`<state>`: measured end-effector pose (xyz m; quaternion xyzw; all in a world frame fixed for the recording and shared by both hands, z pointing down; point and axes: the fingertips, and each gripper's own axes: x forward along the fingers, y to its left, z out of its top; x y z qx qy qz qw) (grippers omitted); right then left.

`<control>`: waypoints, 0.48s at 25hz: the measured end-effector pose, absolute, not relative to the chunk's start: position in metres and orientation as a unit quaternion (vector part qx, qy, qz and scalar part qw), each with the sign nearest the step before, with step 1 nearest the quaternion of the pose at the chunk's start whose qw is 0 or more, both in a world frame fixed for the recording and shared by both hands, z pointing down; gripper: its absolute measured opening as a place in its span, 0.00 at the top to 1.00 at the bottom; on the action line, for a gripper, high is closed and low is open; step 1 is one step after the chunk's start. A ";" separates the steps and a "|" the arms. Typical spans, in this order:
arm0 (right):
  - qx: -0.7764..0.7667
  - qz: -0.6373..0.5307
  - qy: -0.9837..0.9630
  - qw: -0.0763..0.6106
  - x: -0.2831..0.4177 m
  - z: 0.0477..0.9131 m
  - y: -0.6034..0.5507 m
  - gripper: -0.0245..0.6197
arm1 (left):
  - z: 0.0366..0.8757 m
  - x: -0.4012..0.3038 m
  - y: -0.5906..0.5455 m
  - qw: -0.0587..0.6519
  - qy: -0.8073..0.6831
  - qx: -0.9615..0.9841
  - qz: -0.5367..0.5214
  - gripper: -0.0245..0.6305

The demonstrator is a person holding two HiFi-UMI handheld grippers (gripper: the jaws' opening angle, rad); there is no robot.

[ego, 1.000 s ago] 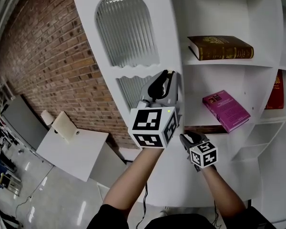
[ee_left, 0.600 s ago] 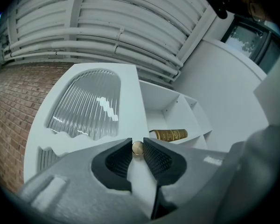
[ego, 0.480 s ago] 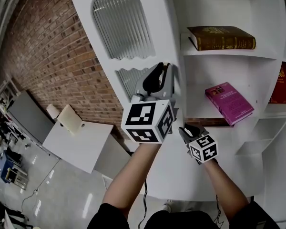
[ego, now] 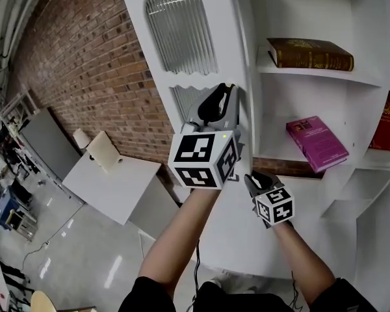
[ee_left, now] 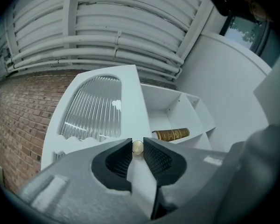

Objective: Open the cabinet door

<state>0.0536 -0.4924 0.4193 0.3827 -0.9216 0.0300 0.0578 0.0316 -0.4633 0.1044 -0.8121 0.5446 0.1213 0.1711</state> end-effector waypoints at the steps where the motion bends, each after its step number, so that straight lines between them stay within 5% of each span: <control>1: 0.382 0.031 -0.922 0.058 0.053 0.420 -0.490 0.84 | 0.105 0.031 -0.461 0.168 0.545 -0.812 0.123 0.84; 12: 0.397 0.025 -0.915 0.071 0.044 0.421 -0.469 0.84 | 0.106 0.020 -0.442 0.170 0.533 -0.821 0.116 0.84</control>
